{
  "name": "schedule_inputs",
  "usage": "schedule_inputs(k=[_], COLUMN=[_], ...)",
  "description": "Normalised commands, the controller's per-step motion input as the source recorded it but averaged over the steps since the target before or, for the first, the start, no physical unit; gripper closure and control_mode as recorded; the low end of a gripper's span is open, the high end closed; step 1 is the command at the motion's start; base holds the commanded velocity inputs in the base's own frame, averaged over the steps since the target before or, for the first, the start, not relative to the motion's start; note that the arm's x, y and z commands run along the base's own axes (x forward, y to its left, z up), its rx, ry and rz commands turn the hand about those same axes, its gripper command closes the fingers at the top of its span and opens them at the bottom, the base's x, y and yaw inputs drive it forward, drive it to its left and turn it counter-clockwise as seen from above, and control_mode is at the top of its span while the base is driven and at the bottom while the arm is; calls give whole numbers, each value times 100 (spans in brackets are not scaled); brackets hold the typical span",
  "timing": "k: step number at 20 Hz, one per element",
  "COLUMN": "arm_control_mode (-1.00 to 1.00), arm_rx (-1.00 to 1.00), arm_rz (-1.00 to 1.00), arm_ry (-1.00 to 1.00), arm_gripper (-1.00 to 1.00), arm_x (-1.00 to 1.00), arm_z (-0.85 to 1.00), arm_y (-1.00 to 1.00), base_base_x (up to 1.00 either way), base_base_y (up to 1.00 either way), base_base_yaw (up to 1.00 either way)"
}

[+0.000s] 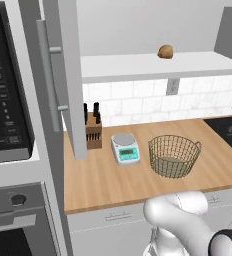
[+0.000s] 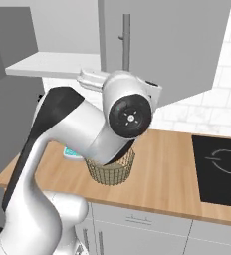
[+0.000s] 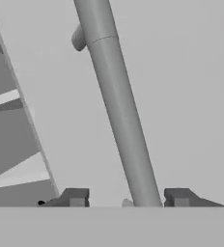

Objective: Open the cabinet, pick up the bread from the cabinet and place it in the basket. Then move the basket to the dining counter.

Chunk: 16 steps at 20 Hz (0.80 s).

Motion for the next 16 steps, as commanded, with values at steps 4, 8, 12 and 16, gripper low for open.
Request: schedule_inputs(k=[4, 8, 12, 16], arm_control_mode=[-100, -100, -100, -100], arm_rx=[3, 3, 5, 8], arm_rz=[-1, -11, -14, -16], arm_ry=[1, 22, 32, 37], arm_gripper=[-100, -100, -100, -100], arm_x=[-81, -65, -54, -36], arm_z=[-24, 2, 27, 23], arm_y=[6, 50, 79, 73], base_base_x=[0, 0, 0, 0], base_base_y=[0, 0, 0, 0], base_base_yaw=[0, 0, 0, 0])
